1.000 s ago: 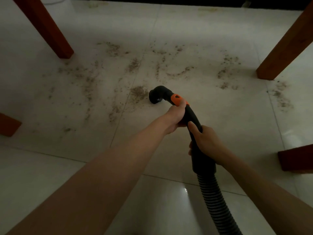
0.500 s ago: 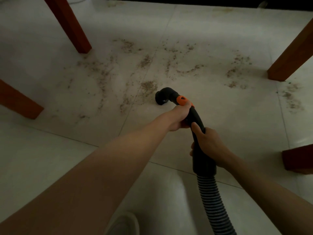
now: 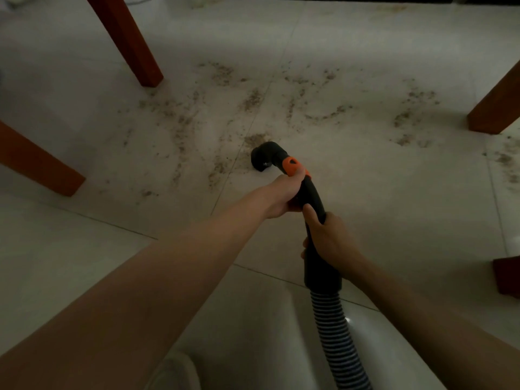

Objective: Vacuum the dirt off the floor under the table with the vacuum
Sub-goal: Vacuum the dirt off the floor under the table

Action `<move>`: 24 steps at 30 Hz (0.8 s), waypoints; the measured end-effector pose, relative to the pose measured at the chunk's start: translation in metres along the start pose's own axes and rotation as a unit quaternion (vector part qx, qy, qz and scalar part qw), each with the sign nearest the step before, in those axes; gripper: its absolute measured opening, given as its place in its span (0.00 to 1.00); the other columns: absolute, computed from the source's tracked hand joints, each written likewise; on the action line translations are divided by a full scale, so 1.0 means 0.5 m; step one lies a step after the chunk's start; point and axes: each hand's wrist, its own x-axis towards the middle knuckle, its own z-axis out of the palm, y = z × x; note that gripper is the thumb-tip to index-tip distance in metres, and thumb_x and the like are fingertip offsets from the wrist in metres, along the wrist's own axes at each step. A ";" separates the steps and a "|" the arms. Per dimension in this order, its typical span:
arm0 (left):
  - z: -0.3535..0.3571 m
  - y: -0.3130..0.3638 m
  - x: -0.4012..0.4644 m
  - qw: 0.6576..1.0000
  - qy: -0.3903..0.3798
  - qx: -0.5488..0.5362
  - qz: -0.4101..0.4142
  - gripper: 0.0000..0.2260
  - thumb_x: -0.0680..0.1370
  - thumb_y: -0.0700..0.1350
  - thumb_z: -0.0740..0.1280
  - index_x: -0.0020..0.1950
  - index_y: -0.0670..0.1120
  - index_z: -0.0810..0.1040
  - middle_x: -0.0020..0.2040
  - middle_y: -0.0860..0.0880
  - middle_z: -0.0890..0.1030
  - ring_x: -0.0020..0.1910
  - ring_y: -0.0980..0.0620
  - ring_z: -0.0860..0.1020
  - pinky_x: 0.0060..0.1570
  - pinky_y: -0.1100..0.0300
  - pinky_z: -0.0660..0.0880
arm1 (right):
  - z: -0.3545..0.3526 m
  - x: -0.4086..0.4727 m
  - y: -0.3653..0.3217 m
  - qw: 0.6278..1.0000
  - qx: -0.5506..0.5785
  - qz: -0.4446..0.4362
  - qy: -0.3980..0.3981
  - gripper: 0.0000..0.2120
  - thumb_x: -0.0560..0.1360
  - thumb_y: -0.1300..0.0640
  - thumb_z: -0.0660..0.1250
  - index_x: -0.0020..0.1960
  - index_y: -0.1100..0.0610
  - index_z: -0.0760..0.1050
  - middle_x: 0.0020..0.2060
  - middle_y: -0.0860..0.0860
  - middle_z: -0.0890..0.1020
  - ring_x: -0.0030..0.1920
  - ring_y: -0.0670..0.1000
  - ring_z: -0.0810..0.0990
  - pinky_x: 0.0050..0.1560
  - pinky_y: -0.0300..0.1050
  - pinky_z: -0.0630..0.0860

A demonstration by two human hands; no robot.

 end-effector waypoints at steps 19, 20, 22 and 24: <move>0.037 0.009 0.015 1.000 -0.027 0.001 -0.006 0.18 0.83 0.55 0.50 0.57 0.41 0.67 0.45 0.45 0.74 0.47 0.47 0.75 0.54 0.52 0.74 | -0.024 -0.002 0.010 0.998 0.034 0.021 0.042 0.19 0.80 0.44 0.55 0.40 0.58 0.69 0.32 0.56 0.79 0.34 0.58 0.81 0.41 0.53 0.81; 0.043 0.013 0.016 1.000 -0.030 0.002 -0.009 0.18 0.82 0.55 0.50 0.57 0.41 0.67 0.45 0.45 0.74 0.47 0.47 0.75 0.54 0.52 0.74 | -0.027 -0.004 0.010 0.998 0.040 0.025 0.050 0.19 0.80 0.44 0.55 0.40 0.58 0.69 0.32 0.56 0.79 0.34 0.58 0.81 0.41 0.53 0.81; 0.054 0.019 0.021 1.000 -0.029 0.009 -0.009 0.19 0.82 0.55 0.50 0.58 0.41 0.68 0.45 0.45 0.74 0.46 0.47 0.75 0.48 0.55 0.75 | -0.032 -0.003 0.008 0.996 0.047 0.035 0.062 0.20 0.80 0.45 0.55 0.40 0.59 0.69 0.32 0.56 0.78 0.34 0.58 0.81 0.41 0.53 0.80; 0.060 0.021 0.028 0.999 -0.021 0.025 -0.005 0.22 0.82 0.56 0.51 0.63 0.40 0.68 0.48 0.44 0.75 0.49 0.47 0.75 0.42 0.58 0.74 | -0.033 -0.002 0.004 0.995 0.063 0.046 0.069 0.20 0.81 0.45 0.55 0.42 0.60 0.69 0.32 0.56 0.78 0.32 0.56 0.80 0.37 0.49 0.79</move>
